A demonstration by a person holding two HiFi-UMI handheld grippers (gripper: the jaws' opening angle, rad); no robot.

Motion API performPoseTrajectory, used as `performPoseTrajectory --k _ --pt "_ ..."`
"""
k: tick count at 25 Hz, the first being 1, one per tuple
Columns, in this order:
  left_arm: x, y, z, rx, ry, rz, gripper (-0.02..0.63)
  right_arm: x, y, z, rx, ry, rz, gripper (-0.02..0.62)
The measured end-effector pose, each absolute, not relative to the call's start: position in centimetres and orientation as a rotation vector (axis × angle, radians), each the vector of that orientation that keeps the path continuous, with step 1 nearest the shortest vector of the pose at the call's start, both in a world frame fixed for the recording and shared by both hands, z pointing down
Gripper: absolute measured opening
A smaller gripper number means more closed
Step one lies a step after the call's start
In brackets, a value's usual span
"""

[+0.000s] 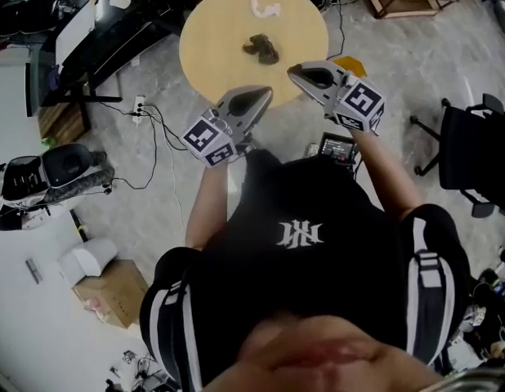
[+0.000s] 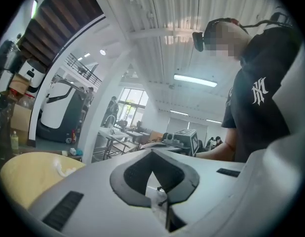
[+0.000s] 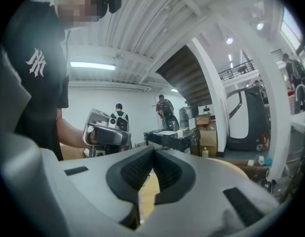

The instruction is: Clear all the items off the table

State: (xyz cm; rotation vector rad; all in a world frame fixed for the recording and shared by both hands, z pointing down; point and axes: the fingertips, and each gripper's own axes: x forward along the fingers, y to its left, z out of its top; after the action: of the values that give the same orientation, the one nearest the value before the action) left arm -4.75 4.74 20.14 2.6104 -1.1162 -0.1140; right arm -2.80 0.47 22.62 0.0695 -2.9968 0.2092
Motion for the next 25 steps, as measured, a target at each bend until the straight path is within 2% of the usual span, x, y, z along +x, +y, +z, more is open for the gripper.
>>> performPoseTrajectory --k 7,14,25 --pt "-2.5 6.3 18.4 2.587 -1.076 -0.155 0.012 -2.0 2.9 20.6 -0.071 -3.078 0.197 -0.002" --pt "-0.5 8.1 21.1 2.654 -0.986 -0.004 0.012 -3.4 5.2 18.5 -0.062 -3.08 0.191 -0.002" --pt "-4.4 10.1 20.2 2.636 -1.062 -0.113 0.012 -5.7 7.6 20.6 -0.032 -2.969 0.191 -0.002"
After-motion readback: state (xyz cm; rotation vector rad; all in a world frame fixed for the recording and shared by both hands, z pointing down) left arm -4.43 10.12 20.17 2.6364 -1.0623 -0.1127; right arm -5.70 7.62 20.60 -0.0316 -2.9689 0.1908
